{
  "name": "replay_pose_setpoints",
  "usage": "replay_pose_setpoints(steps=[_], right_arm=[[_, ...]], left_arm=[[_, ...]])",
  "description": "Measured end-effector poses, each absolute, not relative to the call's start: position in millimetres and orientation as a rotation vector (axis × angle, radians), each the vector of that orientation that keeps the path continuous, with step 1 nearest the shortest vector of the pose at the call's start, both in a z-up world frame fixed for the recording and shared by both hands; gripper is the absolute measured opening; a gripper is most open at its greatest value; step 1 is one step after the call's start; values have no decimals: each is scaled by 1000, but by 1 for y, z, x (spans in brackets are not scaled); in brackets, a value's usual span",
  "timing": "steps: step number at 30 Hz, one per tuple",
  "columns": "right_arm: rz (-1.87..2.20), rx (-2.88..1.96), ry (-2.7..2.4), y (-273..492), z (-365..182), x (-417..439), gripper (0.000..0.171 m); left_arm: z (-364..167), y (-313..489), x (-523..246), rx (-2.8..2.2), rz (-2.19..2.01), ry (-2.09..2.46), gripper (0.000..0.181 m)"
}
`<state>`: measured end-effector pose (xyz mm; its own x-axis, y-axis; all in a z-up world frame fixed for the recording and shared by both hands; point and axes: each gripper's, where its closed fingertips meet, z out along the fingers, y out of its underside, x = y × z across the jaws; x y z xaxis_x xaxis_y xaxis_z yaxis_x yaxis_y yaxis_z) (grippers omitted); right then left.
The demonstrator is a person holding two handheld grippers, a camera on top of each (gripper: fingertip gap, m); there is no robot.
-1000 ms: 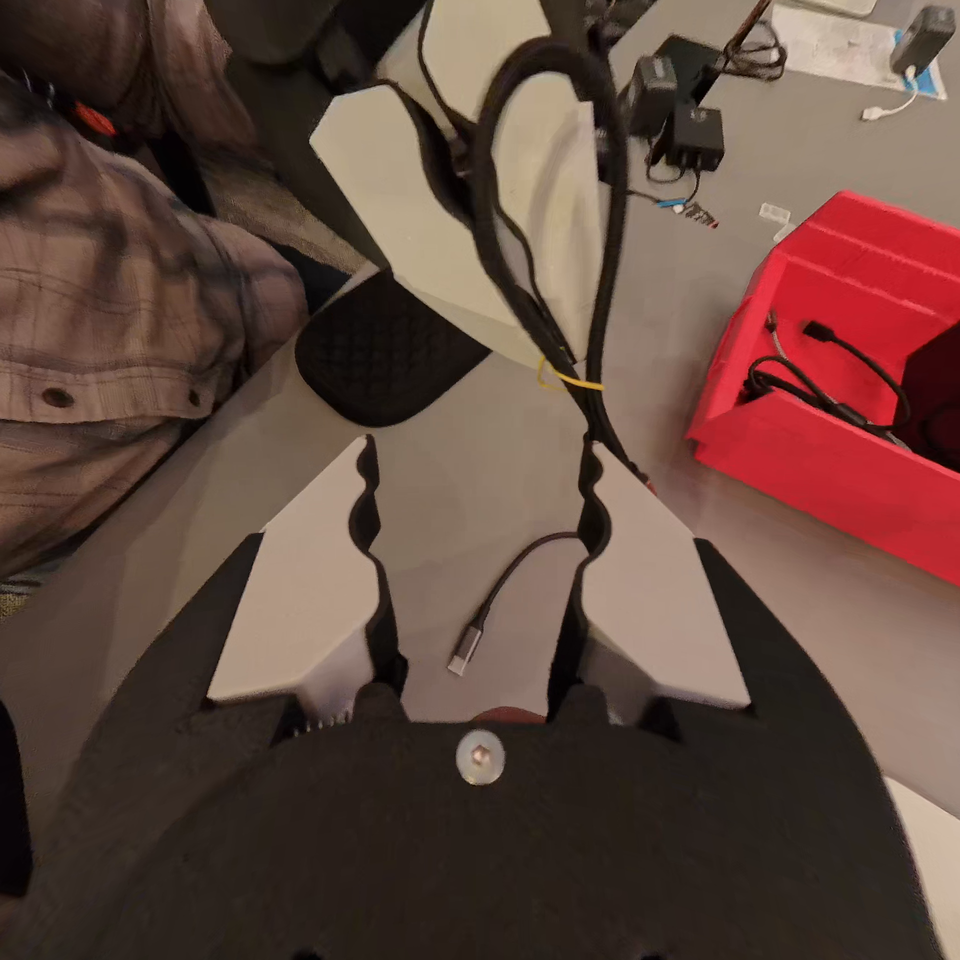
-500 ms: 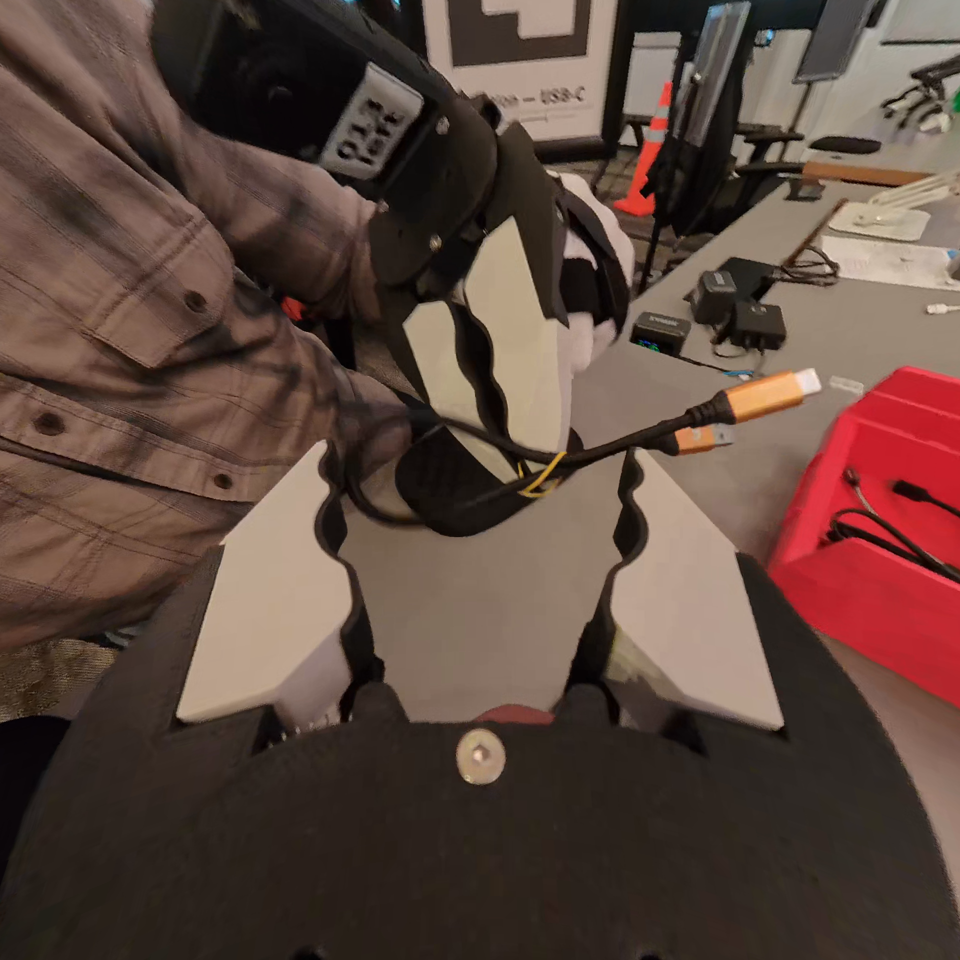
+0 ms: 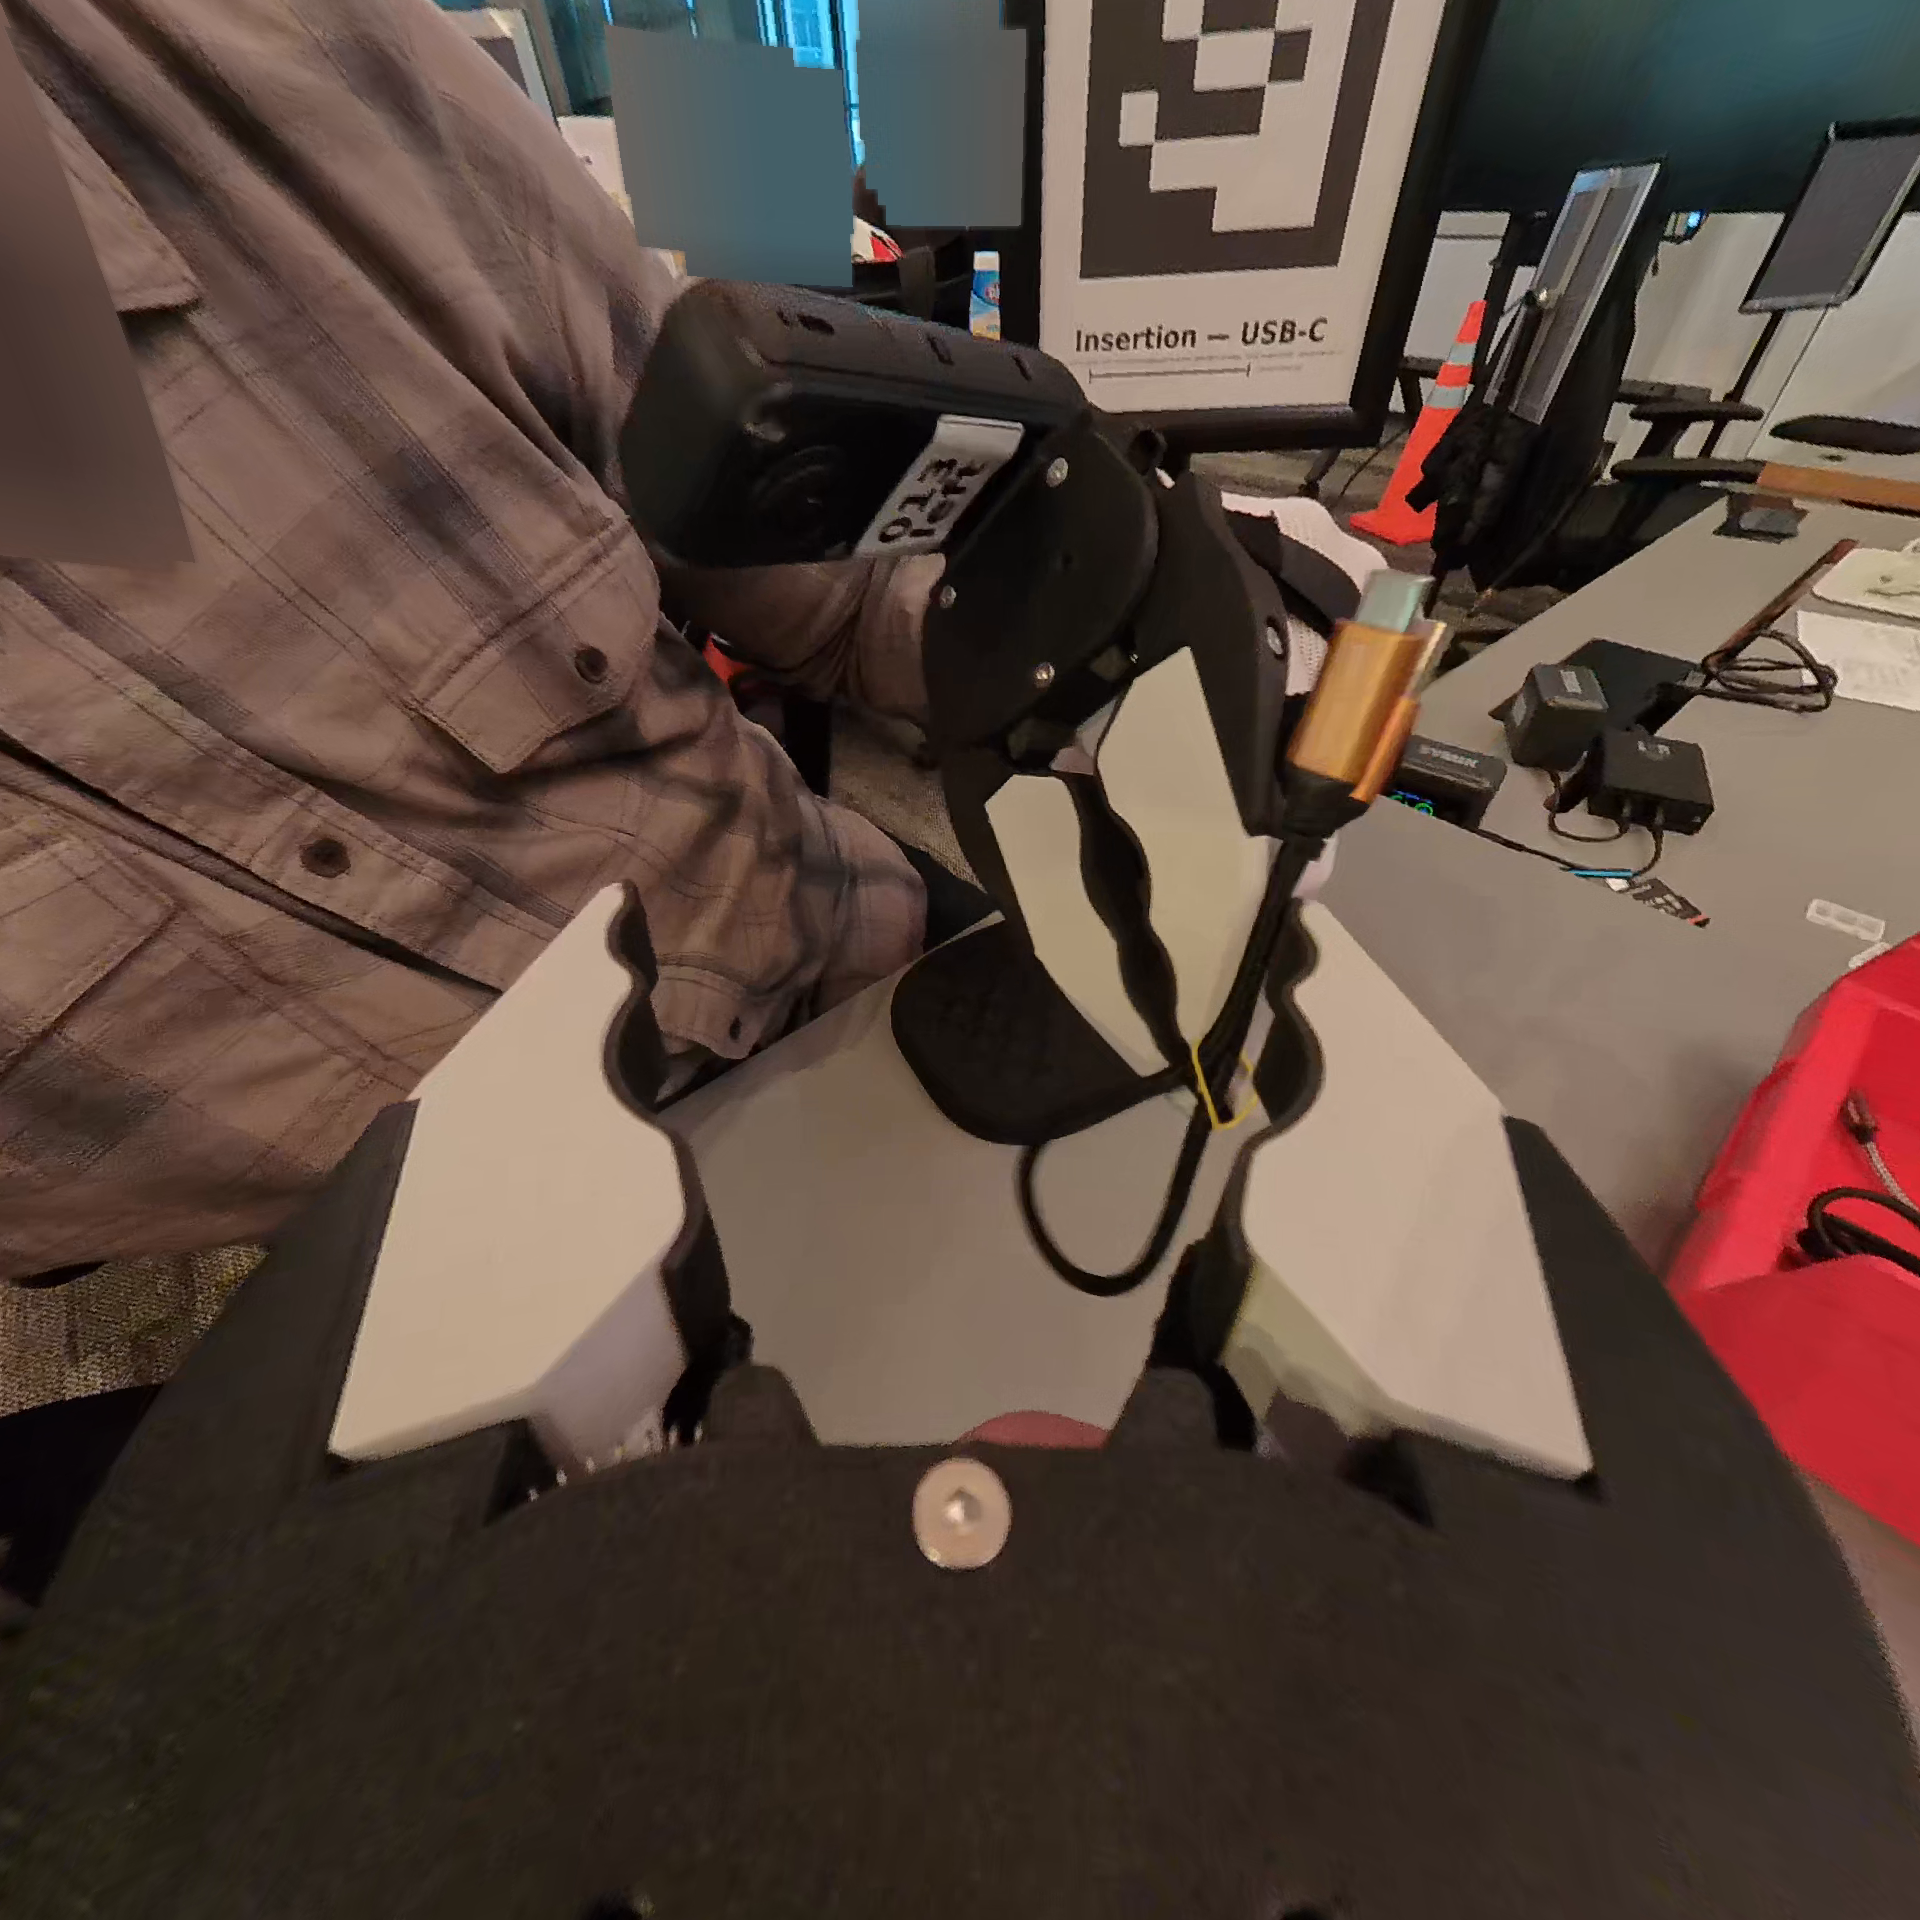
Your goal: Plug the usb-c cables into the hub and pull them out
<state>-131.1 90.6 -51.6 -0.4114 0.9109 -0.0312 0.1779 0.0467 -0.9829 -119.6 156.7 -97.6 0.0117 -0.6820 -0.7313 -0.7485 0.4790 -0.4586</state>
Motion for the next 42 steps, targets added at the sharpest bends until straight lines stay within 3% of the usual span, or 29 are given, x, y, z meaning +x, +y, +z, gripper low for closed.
replay_pose_setpoints(steps=[3,12,21,24,29,31,42], right_arm=[[1461,-1063,-1693,84,-48,-126,91],[1366,-1203,-1838,82,-81,-122,78],[1226,-1434,-1840,107,-114,-126,95],[1247,-1435,-1766,115,-108,-130,108],[1352,-1339,-1673,118,-91,-138,110],[1407,-1286,-1599,120,-77,-141,118],[1485,-1100,-1605,102,-58,-134,115]], left_arm=[[-97,163,-123,-1240,125,1684,1],[-92,173,-127,-1272,155,1624,2],[-82,176,-127,-1282,148,1569,1],[-77,176,-126,-1282,120,1547,1],[-75,166,-120,-1253,46,1566,1],[-76,161,-117,-1245,-3,1585,1],[-92,152,-113,-1236,-8,1715,1]])
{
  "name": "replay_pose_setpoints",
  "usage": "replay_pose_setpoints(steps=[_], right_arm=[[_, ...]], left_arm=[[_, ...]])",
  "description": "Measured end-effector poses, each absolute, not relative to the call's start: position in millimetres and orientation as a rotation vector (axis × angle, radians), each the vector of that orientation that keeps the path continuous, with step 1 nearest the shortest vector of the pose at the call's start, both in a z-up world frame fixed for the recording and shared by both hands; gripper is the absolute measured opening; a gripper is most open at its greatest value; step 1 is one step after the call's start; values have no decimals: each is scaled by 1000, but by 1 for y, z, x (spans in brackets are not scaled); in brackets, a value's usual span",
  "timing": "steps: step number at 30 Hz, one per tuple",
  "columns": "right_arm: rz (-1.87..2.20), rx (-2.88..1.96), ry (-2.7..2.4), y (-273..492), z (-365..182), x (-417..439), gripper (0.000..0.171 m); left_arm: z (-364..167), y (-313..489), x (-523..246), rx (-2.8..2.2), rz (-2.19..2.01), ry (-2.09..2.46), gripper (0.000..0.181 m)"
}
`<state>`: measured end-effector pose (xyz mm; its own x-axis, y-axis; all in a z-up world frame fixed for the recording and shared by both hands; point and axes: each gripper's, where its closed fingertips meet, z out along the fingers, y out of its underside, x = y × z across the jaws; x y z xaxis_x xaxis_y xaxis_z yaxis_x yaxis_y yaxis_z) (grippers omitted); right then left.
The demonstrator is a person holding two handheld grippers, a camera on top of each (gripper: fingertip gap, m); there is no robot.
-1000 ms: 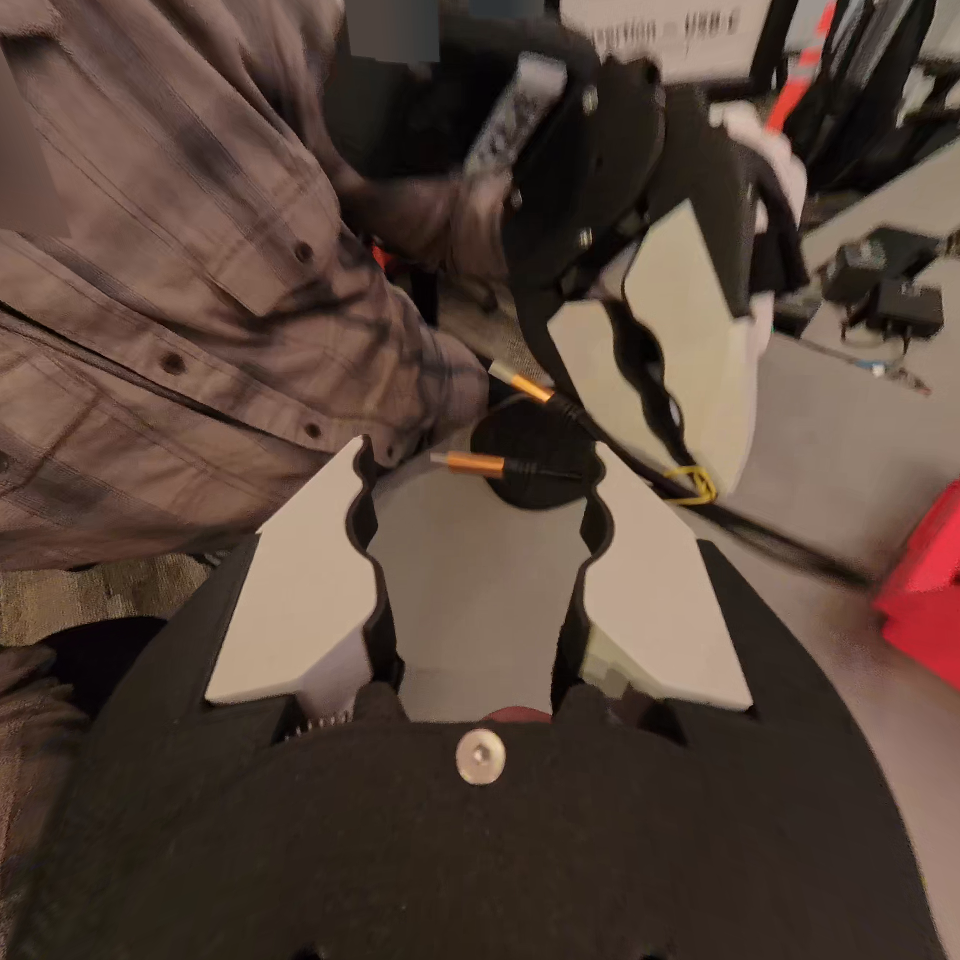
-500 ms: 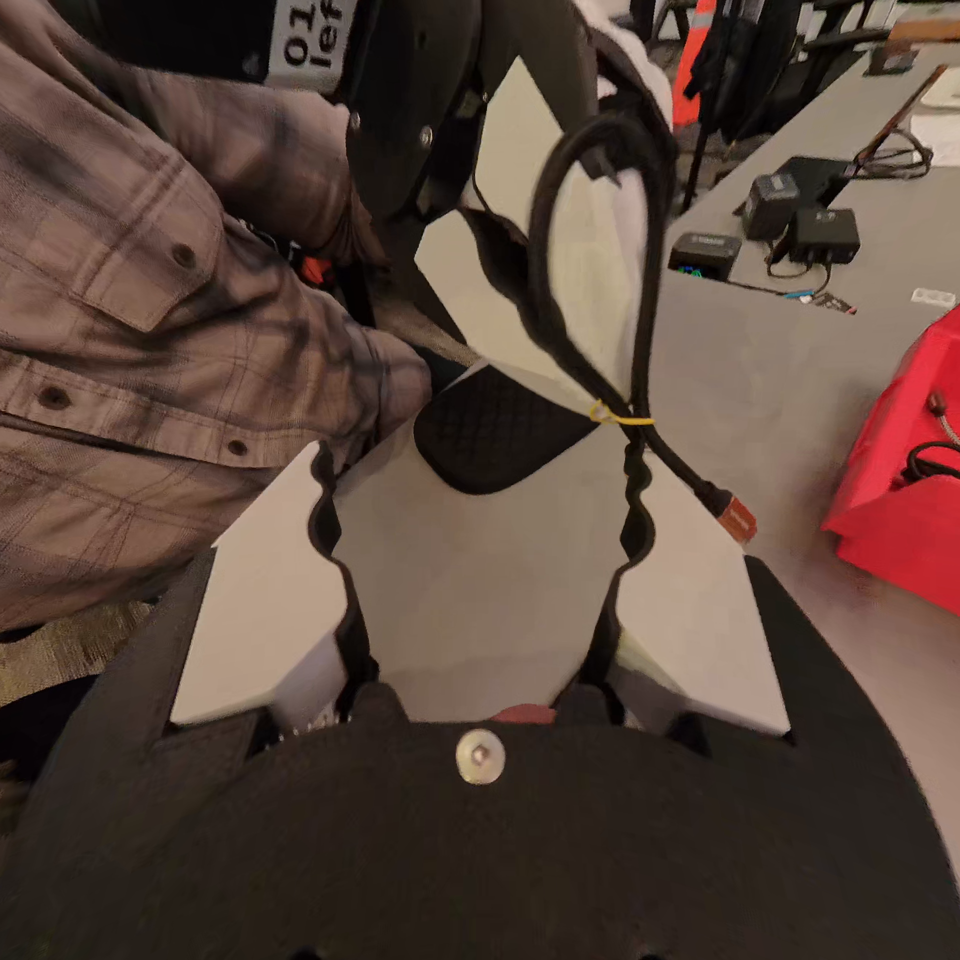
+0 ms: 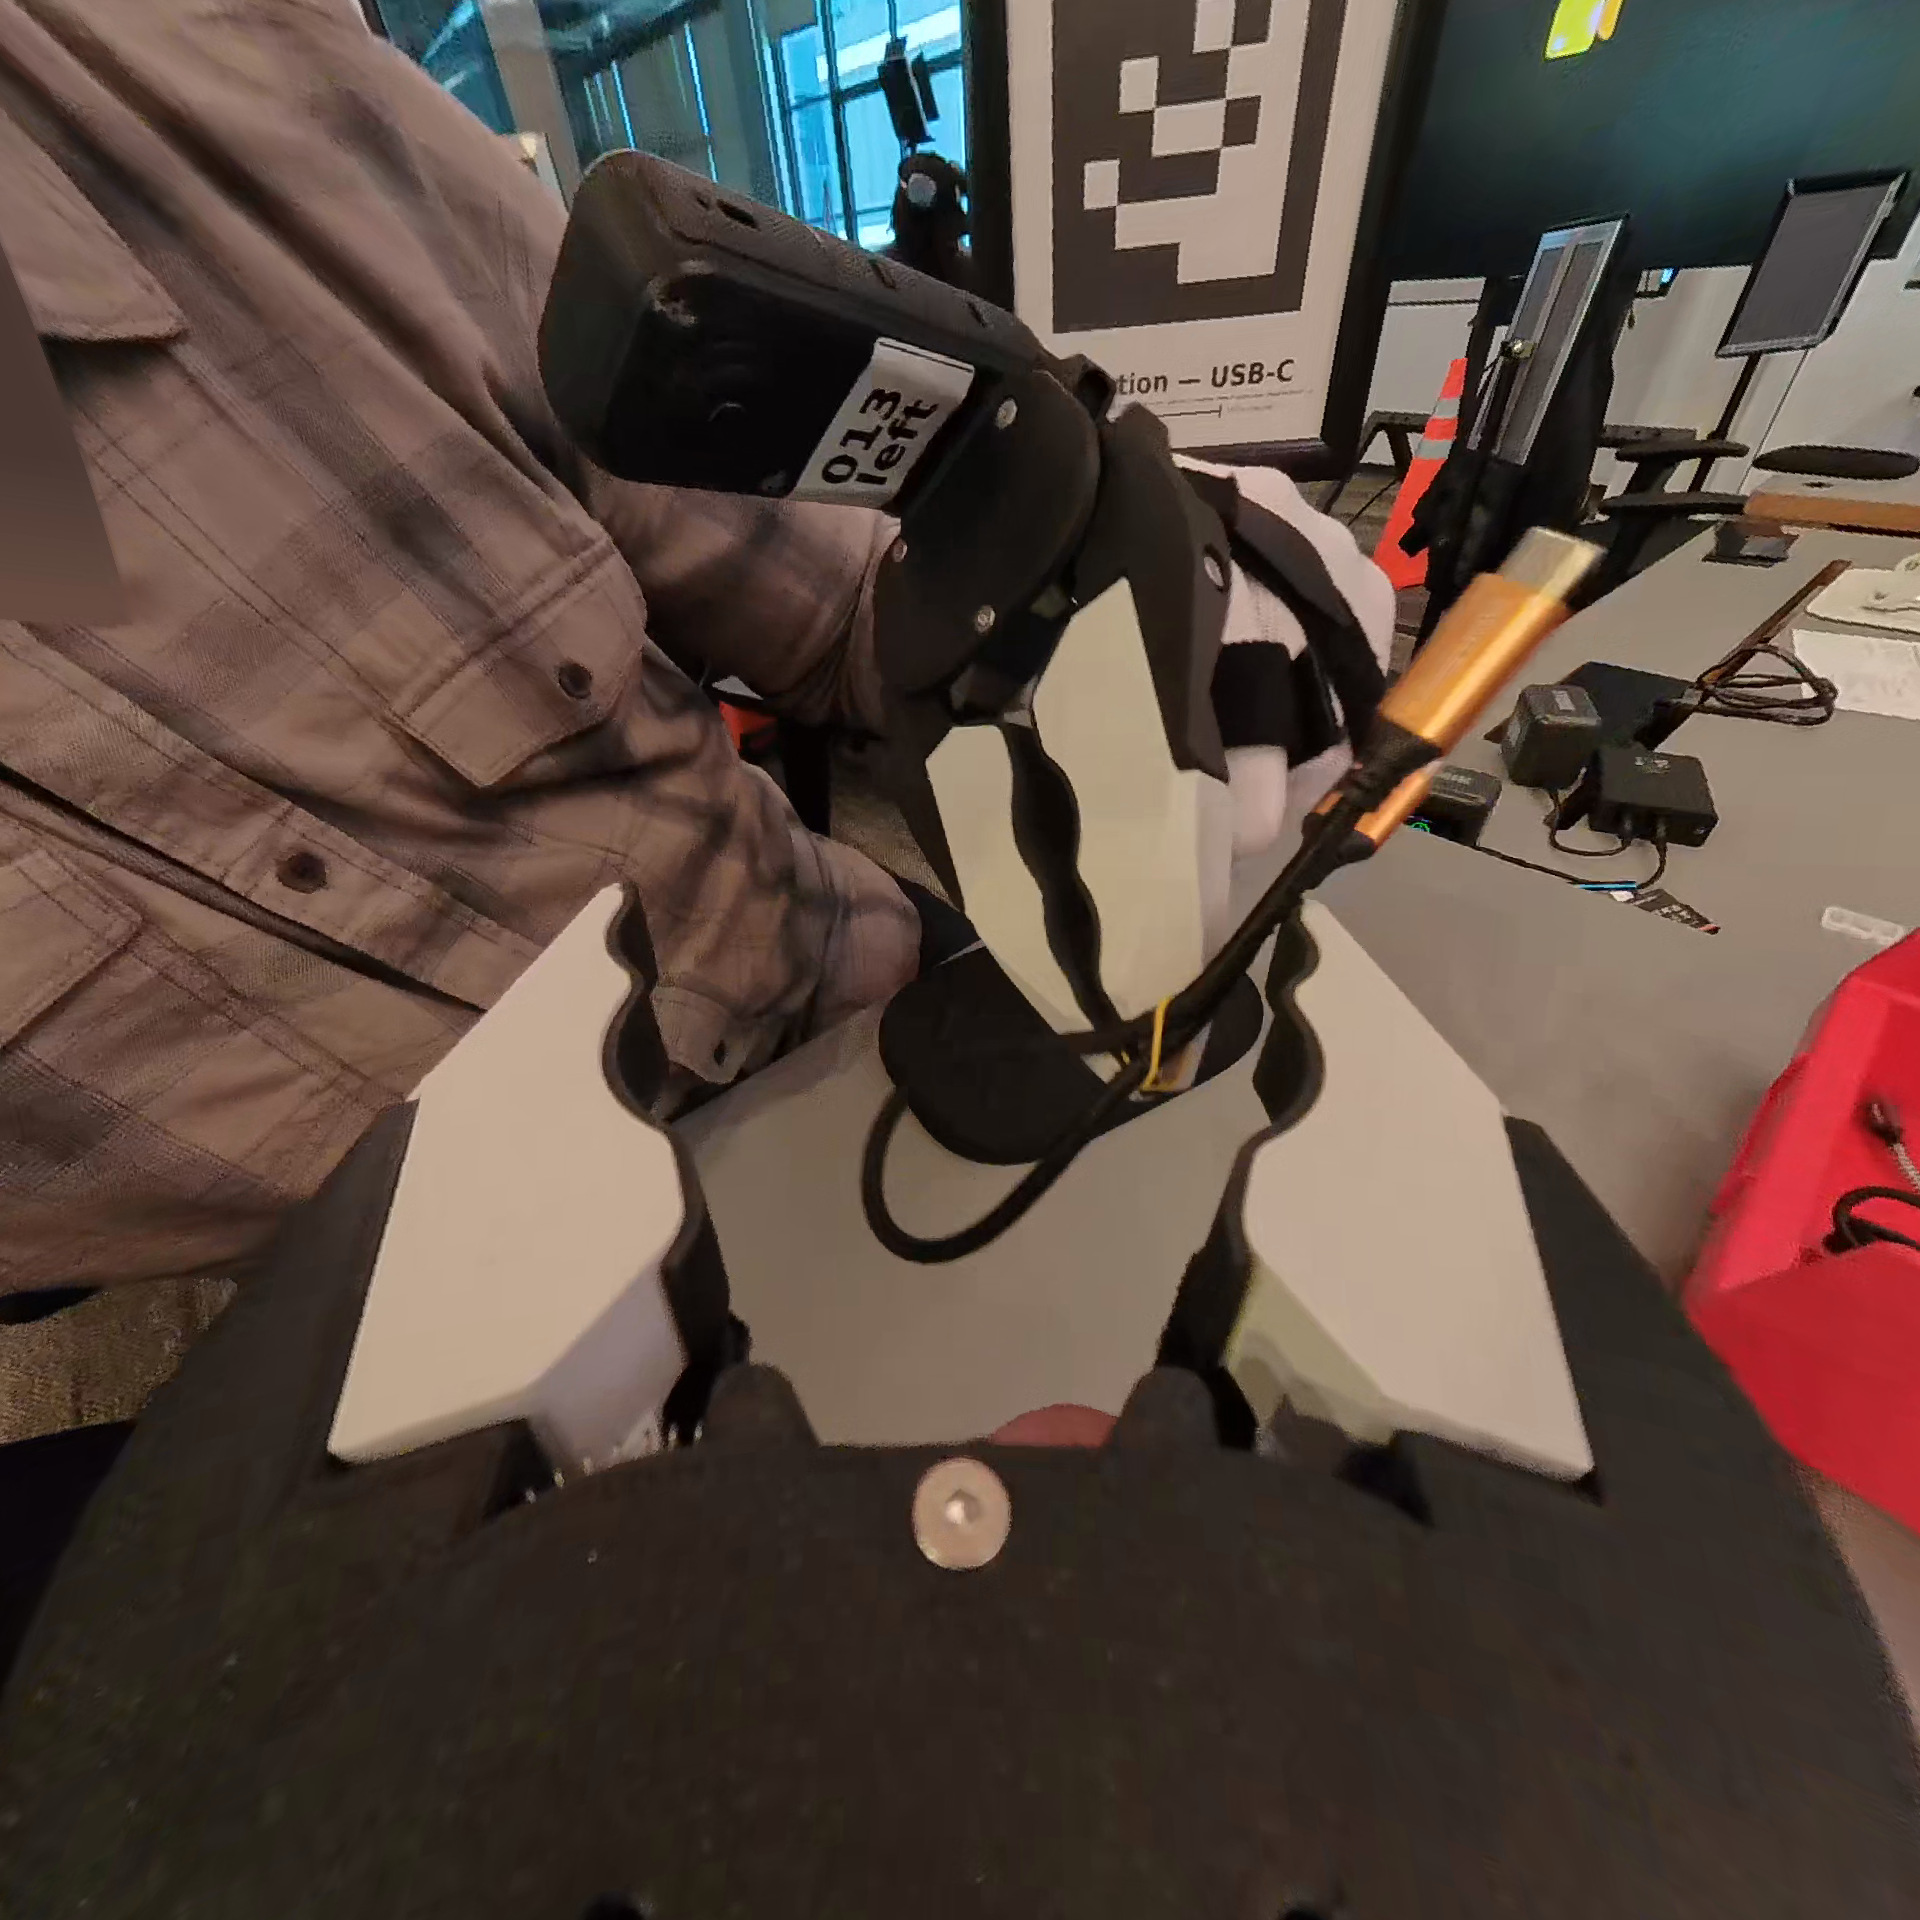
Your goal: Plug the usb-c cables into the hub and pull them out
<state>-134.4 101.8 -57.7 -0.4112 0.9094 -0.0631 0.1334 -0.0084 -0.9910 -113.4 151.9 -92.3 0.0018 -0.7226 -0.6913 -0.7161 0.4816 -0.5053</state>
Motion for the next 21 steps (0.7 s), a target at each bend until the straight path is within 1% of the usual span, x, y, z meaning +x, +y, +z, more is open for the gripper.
replay_pose_setpoints(steps=[4,6,10,13,14,16,18,21], right_arm=[[1437,-1084,-1633,97,-56,-133,118],[1428,-1085,-1638,96,-54,-131,117],[1461,-1047,-1617,96,-47,-125,105],[1439,-1038,-1629,95,-49,-125,105],[1439,-1031,-1640,93,-50,-124,102],[1464,-991,-1690,85,-50,-120,80],[1439,-1015,-1698,85,-53,-124,81],[1382,-1103,-1771,87,-72,-128,79]], left_arm=[[-98,156,-115,-1252,28,1726,1],[-100,158,-116,-1244,72,1730,1],[-100,163,-119,-1222,154,1728,1],[-100,165,-120,-1223,172,1728,1],[-100,164,-120,-1228,157,1724,1],[-98,169,-122,-1242,175,1704,3],[-97,173,-125,-1243,195,1701,3],[-99,173,-125,-1252,192,1699,1]])
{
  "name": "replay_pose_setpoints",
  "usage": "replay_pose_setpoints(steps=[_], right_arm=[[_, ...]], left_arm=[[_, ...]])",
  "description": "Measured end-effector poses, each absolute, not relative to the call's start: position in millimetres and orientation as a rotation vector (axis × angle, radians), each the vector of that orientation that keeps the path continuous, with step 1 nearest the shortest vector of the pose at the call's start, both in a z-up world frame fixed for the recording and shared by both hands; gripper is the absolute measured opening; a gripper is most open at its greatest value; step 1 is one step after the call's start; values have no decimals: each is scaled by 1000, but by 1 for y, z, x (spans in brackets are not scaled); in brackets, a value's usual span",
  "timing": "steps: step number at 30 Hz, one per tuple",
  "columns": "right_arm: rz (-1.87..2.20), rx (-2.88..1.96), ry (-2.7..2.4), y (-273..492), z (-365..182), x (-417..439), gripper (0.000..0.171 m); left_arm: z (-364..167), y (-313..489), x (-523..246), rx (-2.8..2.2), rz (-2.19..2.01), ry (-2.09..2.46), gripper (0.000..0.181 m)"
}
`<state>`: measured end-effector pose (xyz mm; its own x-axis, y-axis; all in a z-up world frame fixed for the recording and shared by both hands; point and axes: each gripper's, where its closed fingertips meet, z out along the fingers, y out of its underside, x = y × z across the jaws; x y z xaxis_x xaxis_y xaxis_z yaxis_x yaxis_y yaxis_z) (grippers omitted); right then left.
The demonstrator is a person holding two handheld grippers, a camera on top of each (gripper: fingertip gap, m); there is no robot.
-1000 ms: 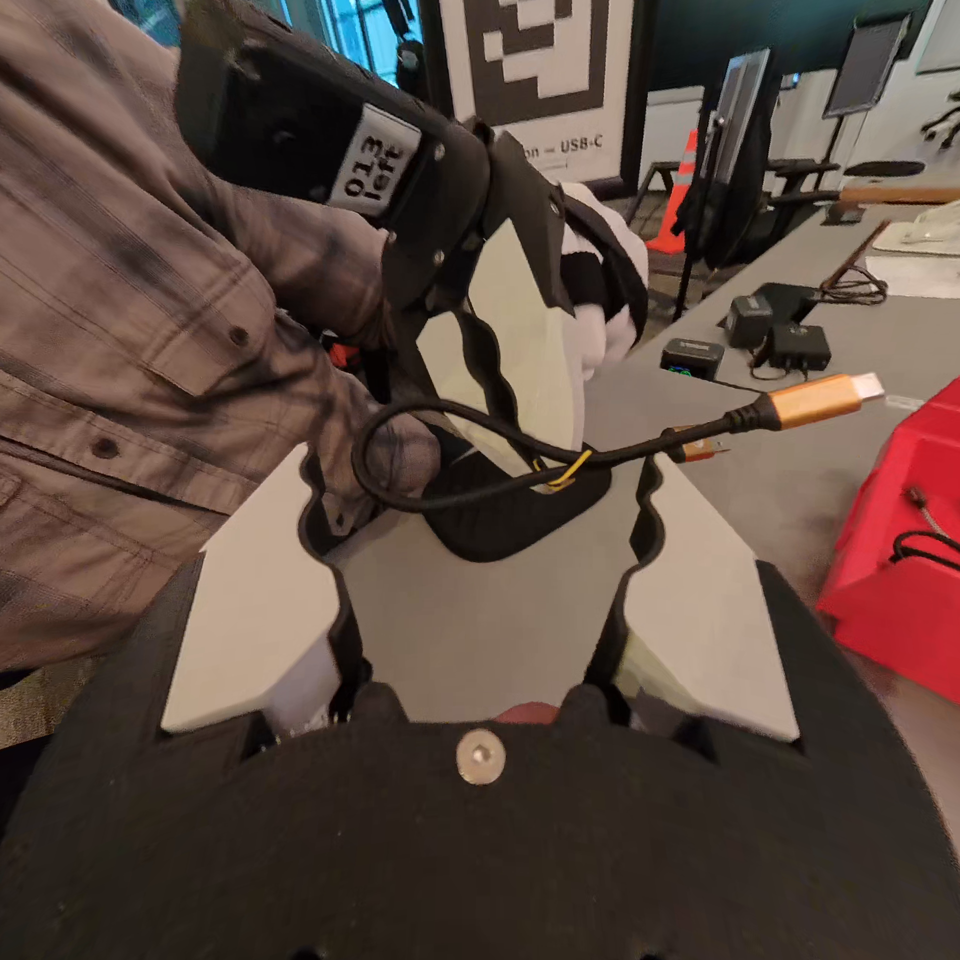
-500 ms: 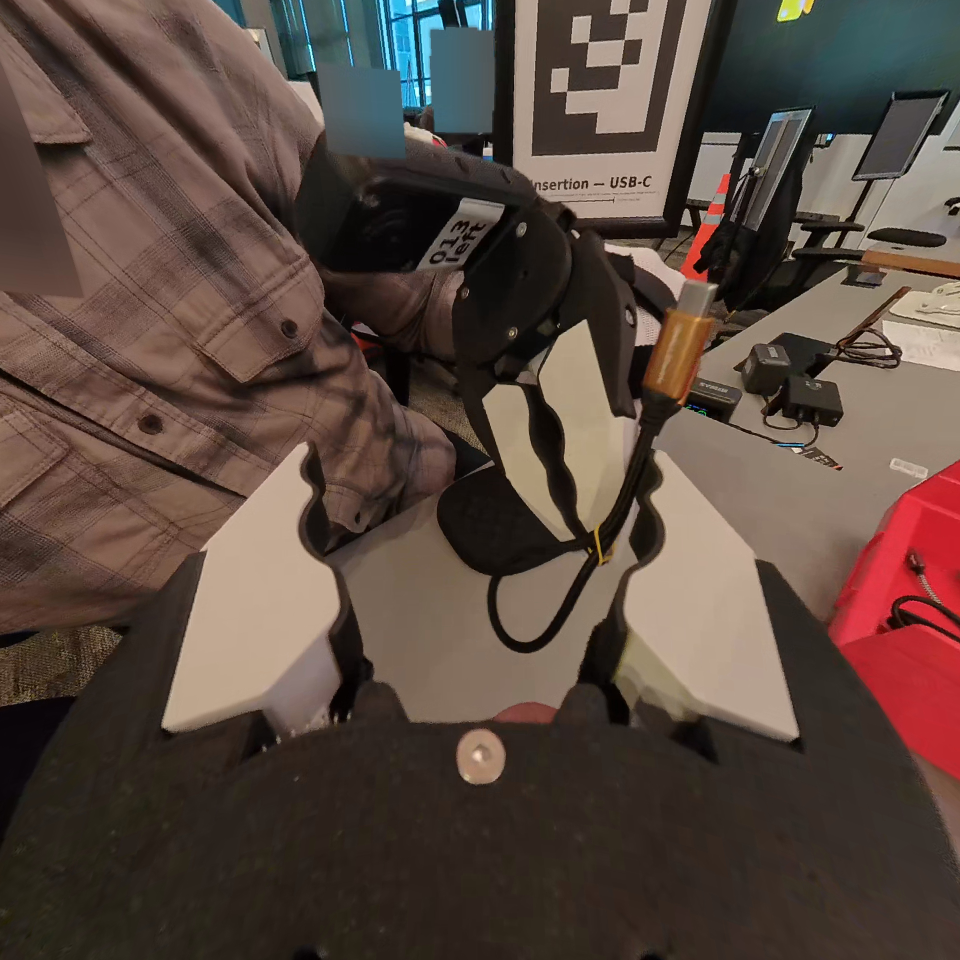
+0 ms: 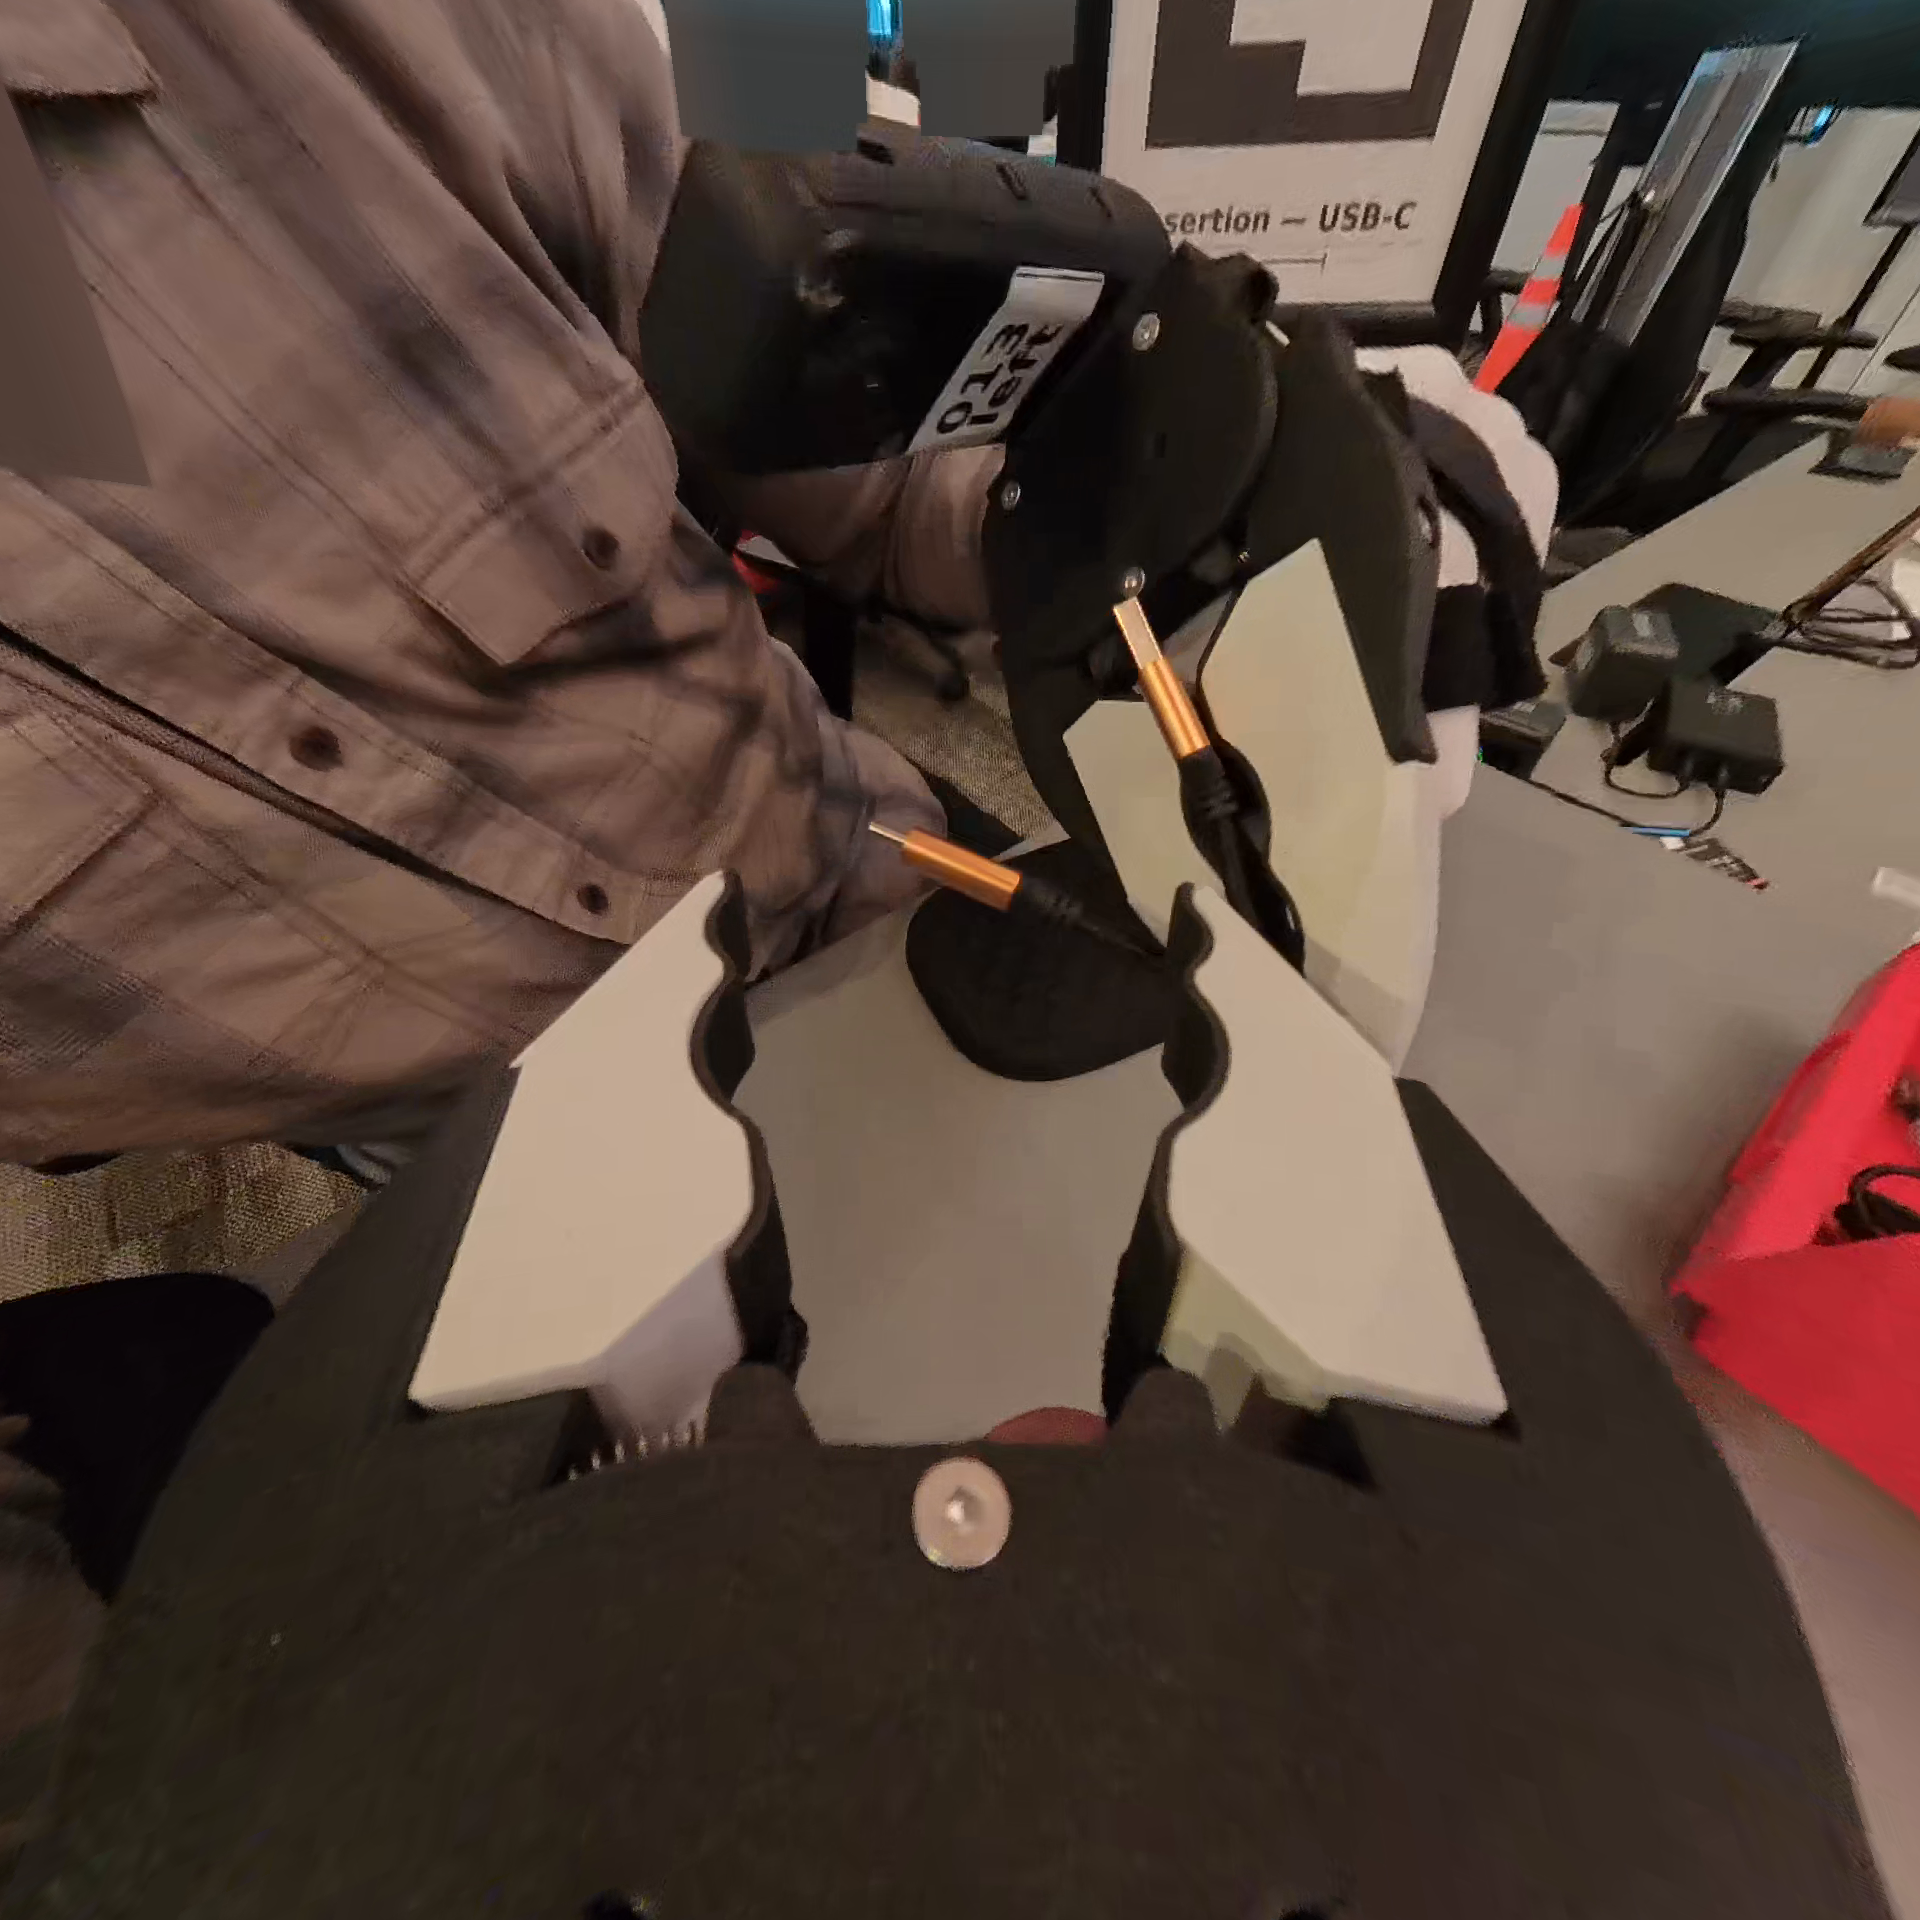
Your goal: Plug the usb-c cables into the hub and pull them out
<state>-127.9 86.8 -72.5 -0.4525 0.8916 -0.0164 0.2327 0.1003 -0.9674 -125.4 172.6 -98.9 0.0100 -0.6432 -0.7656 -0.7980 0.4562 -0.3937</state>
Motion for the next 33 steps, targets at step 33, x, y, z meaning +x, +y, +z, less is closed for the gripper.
replay_pose_setpoints(steps=[33], right_arm=[[1083,-1464,-1816,123,-121,-138,100]], left_arm=[[-84,180,-124,-1300,176,1582,1]])
